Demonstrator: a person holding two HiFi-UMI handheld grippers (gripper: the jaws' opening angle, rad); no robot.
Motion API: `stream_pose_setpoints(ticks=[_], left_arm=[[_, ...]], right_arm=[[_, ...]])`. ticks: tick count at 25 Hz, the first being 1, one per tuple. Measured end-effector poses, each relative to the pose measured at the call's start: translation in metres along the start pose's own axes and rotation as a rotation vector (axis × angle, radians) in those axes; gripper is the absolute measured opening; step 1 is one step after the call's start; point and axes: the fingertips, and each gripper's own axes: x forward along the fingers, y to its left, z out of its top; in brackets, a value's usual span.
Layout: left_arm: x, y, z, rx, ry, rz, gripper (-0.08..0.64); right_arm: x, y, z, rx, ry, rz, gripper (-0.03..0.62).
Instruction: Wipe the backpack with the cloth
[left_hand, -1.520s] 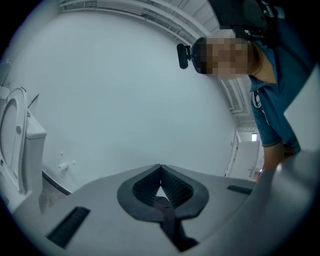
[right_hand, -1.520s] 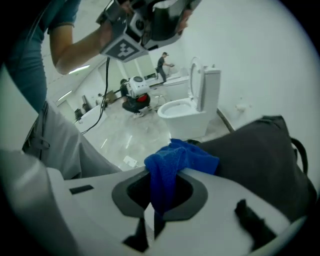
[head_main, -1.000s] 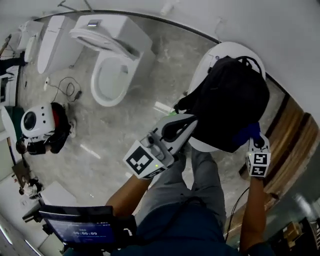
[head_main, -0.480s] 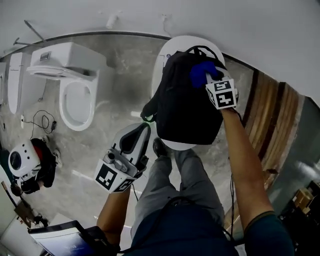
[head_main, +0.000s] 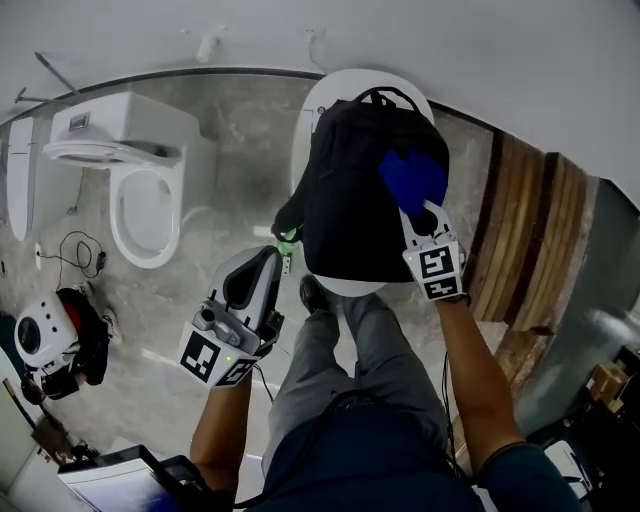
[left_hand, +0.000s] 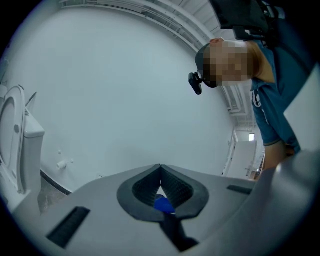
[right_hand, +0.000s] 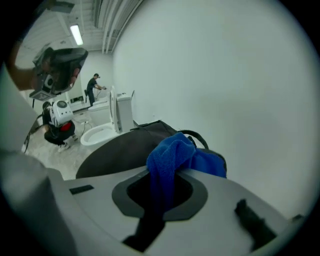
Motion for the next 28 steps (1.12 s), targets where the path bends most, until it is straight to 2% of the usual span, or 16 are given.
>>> stream_pose_setpoints(ticks=[5,10,13,16,21,24,28], left_arm=[[-0.002,-0.017,0.001,0.009,0.003,-0.027,0.003],[-0.008,-0.038,0.005,0.026,0.009,-0.056,0.003],[-0.015,-0.051,0.008,0.039,0.016,-0.074,0.003],[-0.026,-0.066,0.012,0.053,0.021,-0.095,0.003],[-0.048,-0.103,0.026,0.071,0.012,-0.143,0.003],[-0.062,-0.129,0.040,0.092,0.000,-0.180,0.003],[-0.082,-0.159,0.058,0.127,-0.024,-0.224,0.003]], right_arm=[[-0.043,0.035,-0.064,0.148,0.008,-0.026,0.029],[-0.054,0.096,-0.140,0.275,0.112,0.063,0.029],[-0.060,0.115,-0.159,0.371,0.116,0.102,0.029],[-0.073,0.120,-0.153,0.433,0.065,0.103,0.029],[-0.117,0.128,-0.121,0.460,-0.031,0.081,0.028],[-0.155,0.130,-0.087,0.464,-0.122,0.061,0.029],[-0.219,0.128,-0.022,0.434,-0.293,0.021,0.029]])
